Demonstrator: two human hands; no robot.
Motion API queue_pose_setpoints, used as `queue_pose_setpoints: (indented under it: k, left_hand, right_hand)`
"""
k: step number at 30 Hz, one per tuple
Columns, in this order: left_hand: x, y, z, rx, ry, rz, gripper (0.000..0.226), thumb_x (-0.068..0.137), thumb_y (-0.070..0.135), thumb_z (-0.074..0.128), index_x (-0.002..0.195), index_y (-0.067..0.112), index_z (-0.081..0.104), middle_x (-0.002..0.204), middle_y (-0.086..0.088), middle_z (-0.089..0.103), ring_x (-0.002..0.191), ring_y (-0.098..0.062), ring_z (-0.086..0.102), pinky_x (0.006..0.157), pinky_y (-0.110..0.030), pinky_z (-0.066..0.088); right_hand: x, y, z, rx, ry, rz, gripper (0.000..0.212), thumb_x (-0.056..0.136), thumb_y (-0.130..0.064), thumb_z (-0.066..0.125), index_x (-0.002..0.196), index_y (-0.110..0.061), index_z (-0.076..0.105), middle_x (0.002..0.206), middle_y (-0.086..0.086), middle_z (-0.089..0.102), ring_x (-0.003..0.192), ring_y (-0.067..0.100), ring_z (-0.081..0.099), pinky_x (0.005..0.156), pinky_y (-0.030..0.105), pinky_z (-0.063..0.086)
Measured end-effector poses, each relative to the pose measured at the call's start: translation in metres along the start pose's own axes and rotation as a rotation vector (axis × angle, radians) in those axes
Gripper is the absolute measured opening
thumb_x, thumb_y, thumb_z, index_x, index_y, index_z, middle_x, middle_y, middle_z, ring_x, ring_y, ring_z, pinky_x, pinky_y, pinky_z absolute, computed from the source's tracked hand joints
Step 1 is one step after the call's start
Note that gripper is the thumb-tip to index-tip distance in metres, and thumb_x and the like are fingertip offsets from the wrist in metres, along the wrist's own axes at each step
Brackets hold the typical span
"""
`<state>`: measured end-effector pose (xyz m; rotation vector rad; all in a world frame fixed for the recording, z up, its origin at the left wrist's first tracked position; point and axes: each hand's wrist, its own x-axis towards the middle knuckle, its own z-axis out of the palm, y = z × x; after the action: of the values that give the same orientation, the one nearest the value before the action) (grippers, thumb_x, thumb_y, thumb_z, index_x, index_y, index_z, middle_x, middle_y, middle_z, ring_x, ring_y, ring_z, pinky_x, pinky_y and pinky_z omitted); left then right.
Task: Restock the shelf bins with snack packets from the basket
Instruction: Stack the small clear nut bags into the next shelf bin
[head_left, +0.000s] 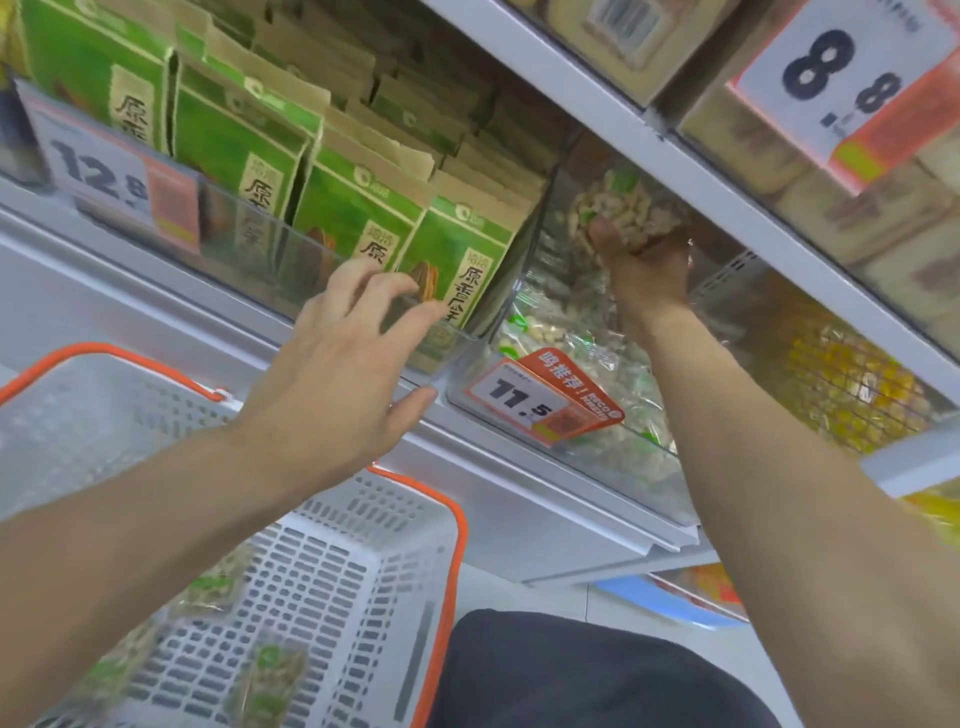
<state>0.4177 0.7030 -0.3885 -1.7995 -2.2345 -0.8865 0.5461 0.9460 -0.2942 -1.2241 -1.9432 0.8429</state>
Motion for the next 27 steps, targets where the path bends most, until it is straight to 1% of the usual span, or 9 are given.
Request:
queue_pose_setpoints:
  k: [3, 7, 10, 14, 16, 19, 23, 25, 27]
  left_hand:
    - [0.001, -0.002, 0.0, 0.006, 0.008, 0.007, 0.064, 0.08, 0.04, 0.072, 0.135, 0.014, 0.054, 0.129, -0.013, 0.051, 0.128, -0.038, 0.036, 0.098, -0.056, 0.044]
    - [0.002, -0.005, 0.0, 0.016, 0.018, 0.021, 0.061, 0.079, 0.039, 0.072, 0.132, 0.015, 0.056, 0.126, -0.012, 0.051, 0.126, -0.037, 0.038, 0.095, -0.056, 0.046]
    - [0.002, -0.004, 0.0, 0.014, 0.021, 0.016, 0.061, 0.078, 0.038, 0.072, 0.132, 0.015, 0.057, 0.125, -0.012, 0.052, 0.125, -0.037, 0.039, 0.092, -0.056, 0.047]
    - [0.002, -0.005, 0.0, 0.023, 0.029, 0.024, 0.06, 0.079, 0.038, 0.071, 0.133, 0.015, 0.056, 0.124, -0.01, 0.052, 0.125, -0.036, 0.039, 0.091, -0.054, 0.048]
    - [0.002, -0.006, 0.0, 0.025, 0.03, 0.024, 0.06, 0.079, 0.038, 0.07, 0.133, 0.015, 0.056, 0.124, -0.01, 0.052, 0.125, -0.036, 0.039, 0.09, -0.053, 0.048]
    - [0.002, -0.006, 0.001, 0.023, 0.033, 0.026, 0.061, 0.079, 0.037, 0.071, 0.133, 0.015, 0.056, 0.124, -0.01, 0.052, 0.125, -0.036, 0.039, 0.09, -0.054, 0.049]
    - [0.001, -0.008, 0.0, 0.025, 0.024, 0.033, 0.061, 0.079, 0.037, 0.071, 0.134, 0.017, 0.055, 0.125, -0.009, 0.053, 0.126, -0.036, 0.039, 0.09, -0.053, 0.049]
    - [0.0, -0.01, -0.001, 0.026, 0.021, 0.045, 0.062, 0.079, 0.037, 0.072, 0.135, 0.018, 0.054, 0.126, -0.008, 0.053, 0.127, -0.035, 0.04, 0.091, -0.053, 0.048]
    - [0.0, -0.012, -0.003, 0.032, 0.014, 0.055, 0.065, 0.078, 0.036, 0.073, 0.137, 0.019, 0.053, 0.128, -0.009, 0.053, 0.128, -0.035, 0.04, 0.091, -0.053, 0.048]
  right_hand:
    - [0.021, 0.004, 0.003, -0.08, -0.03, -0.026, 0.064, 0.095, -0.023, 0.067, 0.143, -0.002, 0.03, 0.127, -0.002, 0.047, 0.115, 0.006, 0.043, 0.074, -0.011, 0.029]
    - [0.037, 0.004, 0.008, -0.231, -0.108, -0.041, 0.077, 0.093, -0.047, 0.063, 0.149, -0.008, 0.026, 0.147, 0.003, 0.047, 0.135, 0.017, 0.044, 0.107, 0.015, 0.029]
    - [0.046, -0.002, 0.009, -0.295, -0.102, -0.018, 0.078, 0.093, -0.046, 0.064, 0.151, -0.009, 0.028, 0.153, 0.005, 0.041, 0.14, 0.021, 0.039, 0.102, 0.013, 0.023]
    - [0.048, 0.003, 0.007, -0.267, -0.077, 0.002, 0.084, 0.09, -0.051, 0.066, 0.153, -0.012, 0.026, 0.155, 0.007, 0.038, 0.142, 0.023, 0.038, 0.116, 0.033, 0.031]
    - [0.049, 0.006, 0.007, -0.279, -0.066, 0.015, 0.083, 0.089, -0.054, 0.066, 0.151, -0.014, 0.029, 0.152, 0.006, 0.041, 0.141, 0.023, 0.04, 0.116, 0.034, 0.033]
    - [0.055, 0.004, 0.006, -0.409, -0.058, 0.037, 0.072, 0.091, -0.052, 0.064, 0.143, -0.009, 0.04, 0.139, 0.005, 0.05, 0.135, 0.024, 0.045, 0.104, 0.021, 0.034]
    - [0.051, 0.0, 0.011, -0.425, 0.025, -0.001, 0.053, 0.087, -0.052, 0.069, 0.112, -0.007, 0.055, 0.093, -0.001, 0.051, 0.101, 0.022, 0.056, 0.078, 0.019, 0.033]
    - [0.043, 0.001, 0.013, -0.418, 0.079, -0.034, 0.057, 0.085, -0.052, 0.071, 0.114, -0.004, 0.056, 0.097, 0.005, 0.055, 0.098, 0.021, 0.057, 0.074, 0.018, 0.032]
    - [0.035, 0.003, 0.013, -0.365, 0.124, -0.027, 0.067, 0.086, -0.047, 0.072, 0.13, -0.003, 0.048, 0.122, 0.015, 0.06, 0.119, 0.027, 0.056, 0.087, 0.021, 0.036]
